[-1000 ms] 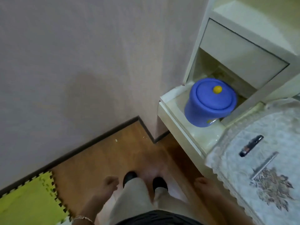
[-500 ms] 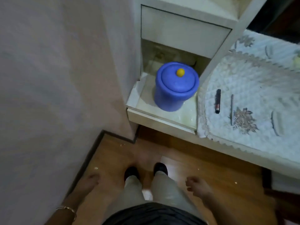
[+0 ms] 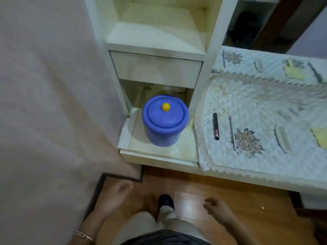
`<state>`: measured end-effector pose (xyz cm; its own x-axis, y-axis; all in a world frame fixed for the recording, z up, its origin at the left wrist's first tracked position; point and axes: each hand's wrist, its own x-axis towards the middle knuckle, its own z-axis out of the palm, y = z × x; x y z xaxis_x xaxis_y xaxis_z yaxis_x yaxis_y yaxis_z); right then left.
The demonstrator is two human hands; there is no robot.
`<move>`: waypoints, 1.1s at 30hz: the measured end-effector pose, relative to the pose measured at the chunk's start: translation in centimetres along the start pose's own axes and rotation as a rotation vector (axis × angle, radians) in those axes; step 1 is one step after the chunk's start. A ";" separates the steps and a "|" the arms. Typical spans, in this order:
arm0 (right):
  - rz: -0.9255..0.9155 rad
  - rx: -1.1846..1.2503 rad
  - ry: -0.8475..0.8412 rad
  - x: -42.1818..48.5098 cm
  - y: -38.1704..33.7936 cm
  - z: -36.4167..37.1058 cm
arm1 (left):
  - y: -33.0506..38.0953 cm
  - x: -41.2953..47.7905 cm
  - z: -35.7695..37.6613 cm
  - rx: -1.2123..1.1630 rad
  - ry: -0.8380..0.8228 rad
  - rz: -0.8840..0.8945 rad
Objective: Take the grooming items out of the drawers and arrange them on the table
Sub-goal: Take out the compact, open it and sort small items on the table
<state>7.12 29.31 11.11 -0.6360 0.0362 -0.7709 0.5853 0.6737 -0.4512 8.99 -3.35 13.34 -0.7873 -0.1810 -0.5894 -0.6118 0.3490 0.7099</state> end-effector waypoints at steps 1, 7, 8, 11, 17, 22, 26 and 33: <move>-0.098 0.004 0.009 -0.1 -2.3 -1.1 | 2.3 0.0 -0.5 -0.014 0.038 0.075; -0.541 0.174 0.076 -2.7 -14.9 -6.5 | 14.8 1.0 -3.5 -0.143 0.252 0.523; -0.601 0.200 0.122 -2.9 -16.9 -7.1 | 16.5 1.0 -3.6 -0.113 0.270 0.580; -0.779 0.206 0.289 -3.4 -21.8 -7.9 | 19.0 3.1 -4.2 0.109 0.291 0.632; -0.894 -0.150 0.500 -1.0 -27.2 -6.2 | 19.6 6.3 -5.1 0.507 0.029 0.602; -0.888 -0.224 0.534 0.1 -27.4 -4.9 | 19.1 7.1 -5.1 0.458 0.006 0.668; -0.898 -0.052 0.558 -1.1 -27.1 -5.8 | 19.1 7.9 -5.5 0.434 -0.029 0.686; -0.846 0.158 0.565 -2.6 -23.7 -8.7 | 21.8 9.0 -4.0 0.668 -0.061 0.764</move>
<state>-9.45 19.62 27.73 -0.9905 -0.0360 0.1325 -0.1310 0.5369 -0.8334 -11.73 -1.01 25.09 -0.9328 0.3462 -0.1000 0.2365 0.7973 0.5553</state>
